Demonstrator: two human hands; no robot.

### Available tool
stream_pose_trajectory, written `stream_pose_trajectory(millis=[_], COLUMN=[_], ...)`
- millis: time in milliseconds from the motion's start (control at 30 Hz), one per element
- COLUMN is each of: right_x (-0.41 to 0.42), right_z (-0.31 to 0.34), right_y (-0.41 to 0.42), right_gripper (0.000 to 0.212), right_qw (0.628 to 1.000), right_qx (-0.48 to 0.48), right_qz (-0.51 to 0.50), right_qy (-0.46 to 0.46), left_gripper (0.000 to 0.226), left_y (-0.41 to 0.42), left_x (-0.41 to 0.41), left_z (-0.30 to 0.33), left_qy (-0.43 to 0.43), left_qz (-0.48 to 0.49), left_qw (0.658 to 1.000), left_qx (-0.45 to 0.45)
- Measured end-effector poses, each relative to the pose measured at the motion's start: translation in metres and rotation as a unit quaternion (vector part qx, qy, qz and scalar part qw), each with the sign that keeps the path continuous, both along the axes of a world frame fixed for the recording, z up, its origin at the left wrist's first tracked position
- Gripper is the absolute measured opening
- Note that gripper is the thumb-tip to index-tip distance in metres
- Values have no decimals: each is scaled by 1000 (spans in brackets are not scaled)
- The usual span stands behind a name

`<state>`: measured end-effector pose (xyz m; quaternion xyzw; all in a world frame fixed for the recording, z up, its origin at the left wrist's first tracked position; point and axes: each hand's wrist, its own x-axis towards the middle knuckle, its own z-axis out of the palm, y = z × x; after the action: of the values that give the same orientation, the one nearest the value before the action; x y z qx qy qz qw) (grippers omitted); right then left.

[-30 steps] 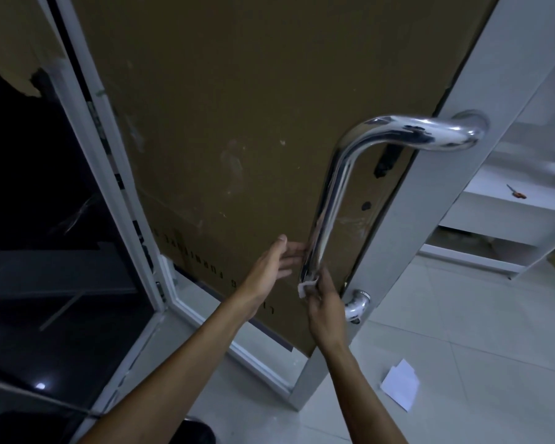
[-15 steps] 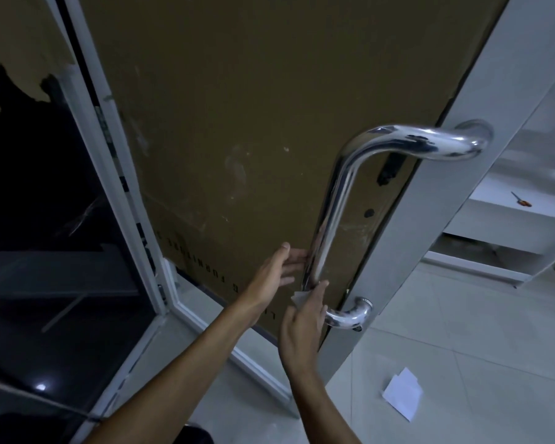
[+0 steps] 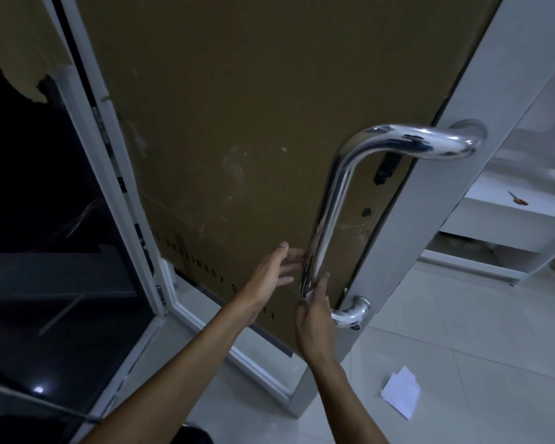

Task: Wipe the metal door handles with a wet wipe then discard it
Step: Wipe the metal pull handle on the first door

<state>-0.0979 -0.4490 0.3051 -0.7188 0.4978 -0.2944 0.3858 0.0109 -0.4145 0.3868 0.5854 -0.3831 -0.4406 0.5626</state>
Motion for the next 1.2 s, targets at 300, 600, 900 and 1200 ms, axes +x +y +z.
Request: stream_pose_trajectory(millis=[300, 600, 900, 1200], right_x=[-1, 12, 36, 22], right_z=[67, 30, 82, 26], right_y=[-24, 24, -3, 2], right_gripper=[72, 85, 75, 71], right_qw=[943, 963, 940, 947], right_qx=[53, 25, -239, -302], right_qz=[26, 50, 13, 34], right_qy=[-327, -262, -242, -102], left_gripper=[46, 48, 39, 47], left_y=[-1, -2, 0, 4], left_x=[1, 3, 6, 8], left_z=[2, -1, -1, 1], left_qy=[9, -4, 4, 9], left_qz=[5, -6, -7, -27], left_qw=[1000, 1000, 999, 999], left_qx=[7, 17, 45, 33])
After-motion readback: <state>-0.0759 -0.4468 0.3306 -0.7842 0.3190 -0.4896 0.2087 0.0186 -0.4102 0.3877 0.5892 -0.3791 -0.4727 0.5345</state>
